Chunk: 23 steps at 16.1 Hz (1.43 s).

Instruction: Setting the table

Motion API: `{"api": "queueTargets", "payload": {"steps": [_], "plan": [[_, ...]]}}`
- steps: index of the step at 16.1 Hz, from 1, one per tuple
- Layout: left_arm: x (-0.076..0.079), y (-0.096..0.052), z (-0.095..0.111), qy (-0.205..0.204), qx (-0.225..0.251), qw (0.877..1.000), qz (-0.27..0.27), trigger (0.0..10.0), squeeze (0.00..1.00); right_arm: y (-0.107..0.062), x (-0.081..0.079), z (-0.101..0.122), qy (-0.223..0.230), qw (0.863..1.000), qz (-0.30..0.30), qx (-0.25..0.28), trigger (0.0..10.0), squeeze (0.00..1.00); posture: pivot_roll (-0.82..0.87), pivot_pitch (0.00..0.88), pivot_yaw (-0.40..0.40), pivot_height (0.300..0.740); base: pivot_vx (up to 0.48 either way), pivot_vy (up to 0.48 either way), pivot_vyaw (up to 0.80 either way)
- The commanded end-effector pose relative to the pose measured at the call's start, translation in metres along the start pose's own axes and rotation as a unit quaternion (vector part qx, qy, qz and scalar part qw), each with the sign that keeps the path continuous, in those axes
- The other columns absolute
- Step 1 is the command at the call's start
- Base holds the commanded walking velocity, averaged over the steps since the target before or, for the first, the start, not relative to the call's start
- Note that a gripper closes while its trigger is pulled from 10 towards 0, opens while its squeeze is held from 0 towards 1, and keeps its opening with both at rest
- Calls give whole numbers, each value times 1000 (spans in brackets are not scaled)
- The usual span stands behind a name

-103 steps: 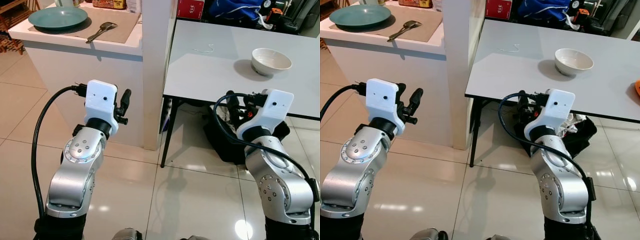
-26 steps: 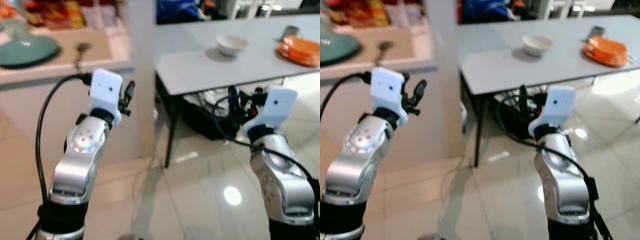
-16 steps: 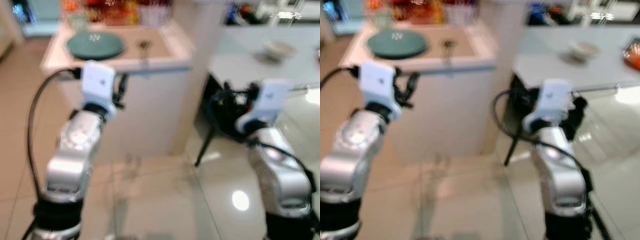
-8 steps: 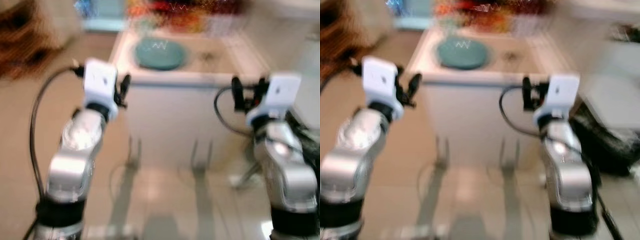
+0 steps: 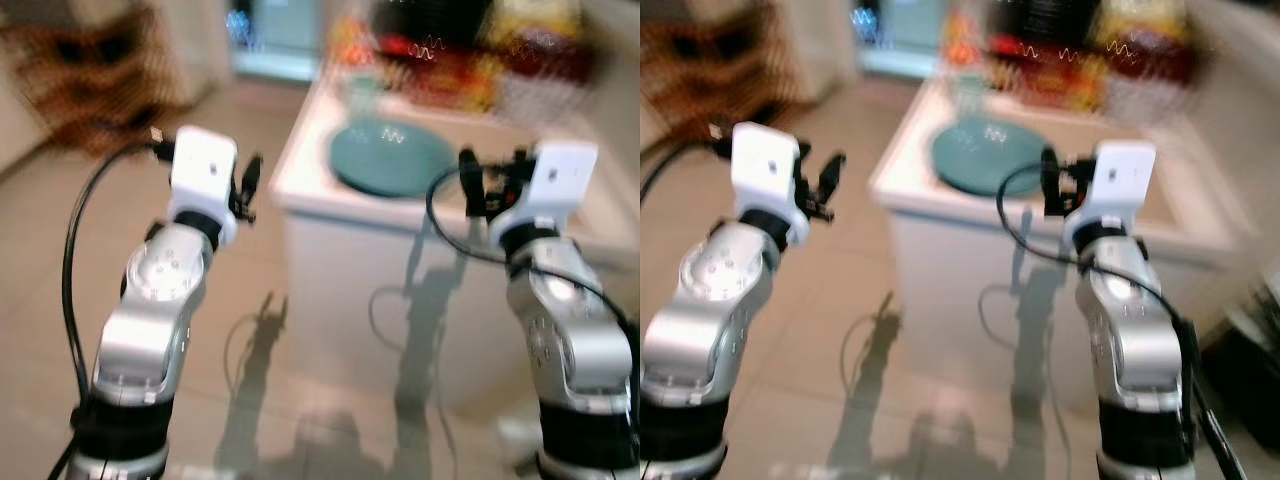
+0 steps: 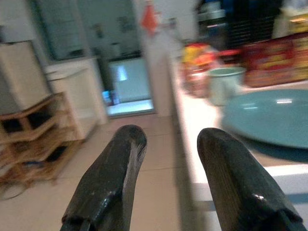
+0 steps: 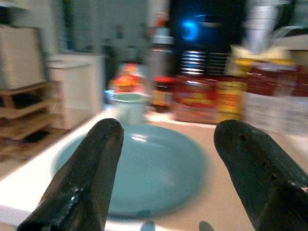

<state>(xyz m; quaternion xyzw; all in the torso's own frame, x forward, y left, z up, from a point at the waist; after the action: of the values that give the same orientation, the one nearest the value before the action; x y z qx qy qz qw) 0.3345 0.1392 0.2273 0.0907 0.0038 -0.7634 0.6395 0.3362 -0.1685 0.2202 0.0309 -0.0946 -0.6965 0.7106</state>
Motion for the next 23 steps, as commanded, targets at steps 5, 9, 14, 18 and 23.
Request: {"api": "queueTargets", "payload": {"steps": [5, 9, 14, 18, 23], "plan": [[8, -4, -1, -2, 1, 1000, -27, 10000, 0, 4, 1, -10, 13, 999, 6, -40, 10000, 0, 68, 4, -49, 740, 467, 0, 0], [25, -9, -10, -17, -7, 998, -66, 10000, 0, -3, 16, -15, 37, 997, -22, -63, 10000, 0, 51, 5, -47, 740, 72, 0, -597], [47, -14, 2, -40, 13, 985, -167, 10000, 0, 6, 36, -34, 96, 984, -60, -139, 10000, 0, 36, 1, -42, 740, 0, 0, -473], [66, -22, 2, -50, -5, 967, -251, 10000, 0, 36, 38, -40, 138, 974, -18, -178, 10000, 1000, 31, 0, -38, 740, 0, 0, 0], [73, -30, -6, -41, -40, 954, -294, 10000, 0, 58, 27, -59, 193, 942, 17, -274, 10000, 0, 49, 0, -61, 740, 0, 0, 0]]}}
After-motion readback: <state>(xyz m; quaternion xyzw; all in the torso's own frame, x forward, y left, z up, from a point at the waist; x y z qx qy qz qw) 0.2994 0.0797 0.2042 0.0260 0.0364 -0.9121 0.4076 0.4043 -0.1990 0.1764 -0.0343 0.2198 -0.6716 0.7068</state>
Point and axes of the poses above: a point about 5 cm out from each wrist's last joint towards the gripper, its own y axis pointing out of the wrist towards the gripper, its own z axis along the axis of the wrist's last joint, x = y × z, the point moved 4 cm from there along y, pointing out of the wrist towards the gripper, and after that the axes turned 5 degrees about -y, right-handed, at the moved point
